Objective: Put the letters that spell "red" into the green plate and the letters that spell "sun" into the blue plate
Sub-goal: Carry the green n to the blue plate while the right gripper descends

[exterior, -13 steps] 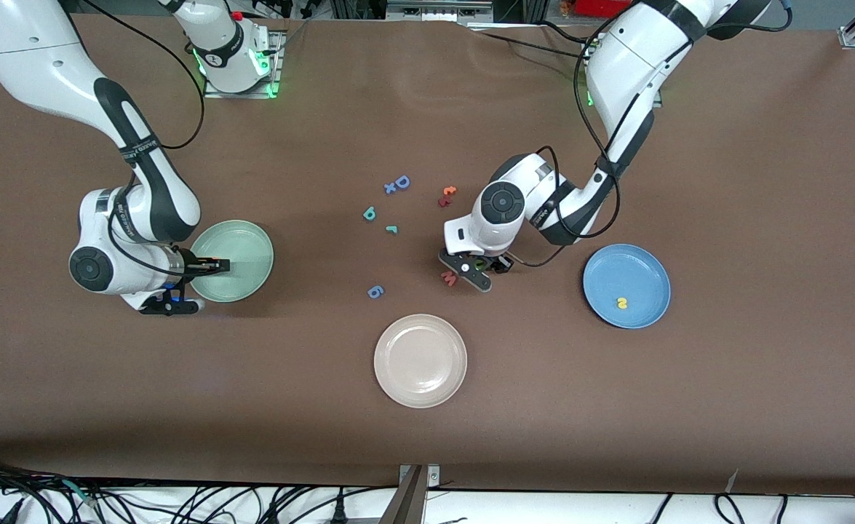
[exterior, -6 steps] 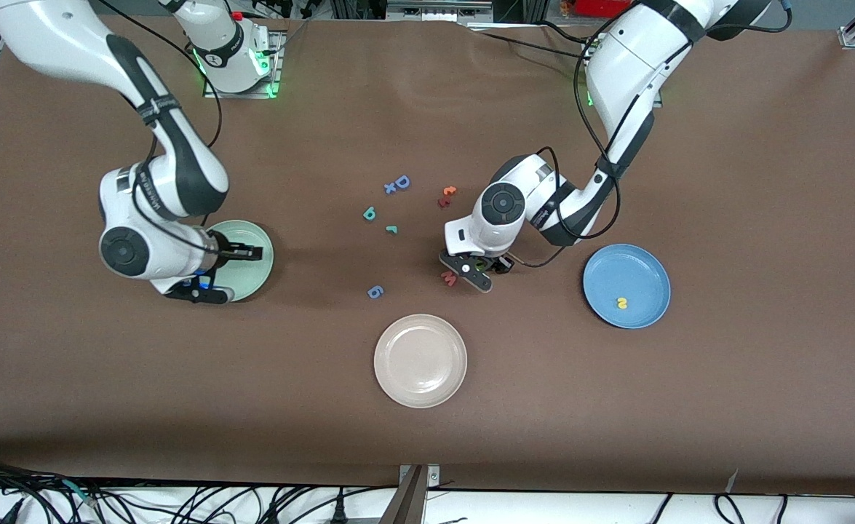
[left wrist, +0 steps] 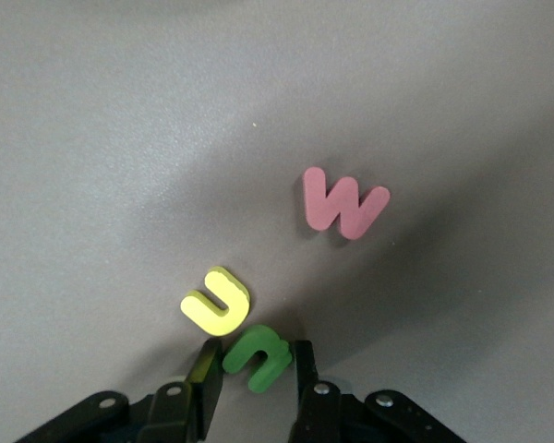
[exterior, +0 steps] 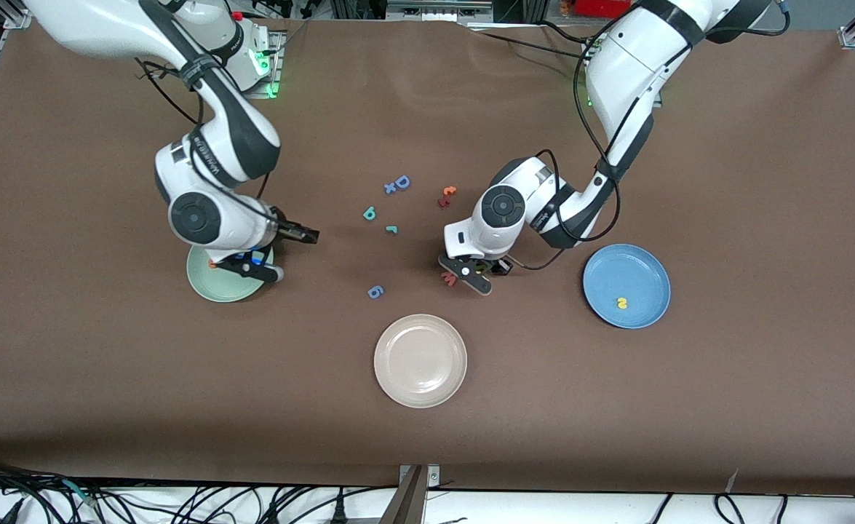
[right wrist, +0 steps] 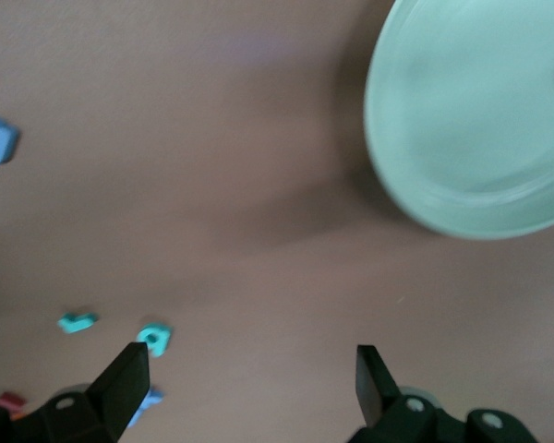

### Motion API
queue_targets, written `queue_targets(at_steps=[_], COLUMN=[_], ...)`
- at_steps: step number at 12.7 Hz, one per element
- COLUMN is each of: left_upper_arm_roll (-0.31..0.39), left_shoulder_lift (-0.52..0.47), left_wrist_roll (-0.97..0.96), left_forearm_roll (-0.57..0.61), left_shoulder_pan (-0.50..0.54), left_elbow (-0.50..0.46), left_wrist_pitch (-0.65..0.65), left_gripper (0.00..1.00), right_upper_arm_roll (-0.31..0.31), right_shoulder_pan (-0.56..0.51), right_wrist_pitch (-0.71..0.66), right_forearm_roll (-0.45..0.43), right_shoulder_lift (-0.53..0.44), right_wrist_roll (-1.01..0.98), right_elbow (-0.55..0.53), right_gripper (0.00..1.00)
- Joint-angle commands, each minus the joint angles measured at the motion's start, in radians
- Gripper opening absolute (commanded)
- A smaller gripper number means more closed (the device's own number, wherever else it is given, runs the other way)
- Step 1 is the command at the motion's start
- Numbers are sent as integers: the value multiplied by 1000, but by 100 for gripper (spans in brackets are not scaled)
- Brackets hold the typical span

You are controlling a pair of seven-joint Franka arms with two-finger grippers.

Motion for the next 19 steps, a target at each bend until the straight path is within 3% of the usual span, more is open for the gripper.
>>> queue_targets(at_steps=[1,3,7,13,16,19], left_upper_arm_roll=[6,6,6,11,6,6], left_shoulder_lift=[11,-9,-90,-156,-167,-185], left_wrist_roll=[8,6,60,406,526,540], left_forearm_roll=[30,30,30,32,110,125], left_shoulder_pan=[-3,3,14,204,314,367], left_elbow=[30,30,30,27,3,-74], left_wrist_pitch=[-3,-23,-184,-285,-304,-298], left_gripper=[15,15,15,15,15,15], right_upper_arm_roll=[48,53,48,25,-97,-133], right_shoulder_pan=[-6,20,102,119,253,297], right_wrist_pitch=[106,206,358,544,573,579], right_forearm_roll=[6,6,-8,-14,-14,-13], right_shoulder_lift=[11,17,52,82,89,108], right_wrist_roll=[104,162,279,285,308,313], right_elbow=[-73,-131,-179,-272,-274,-269], right_gripper=[99,98,94,94,94,94])
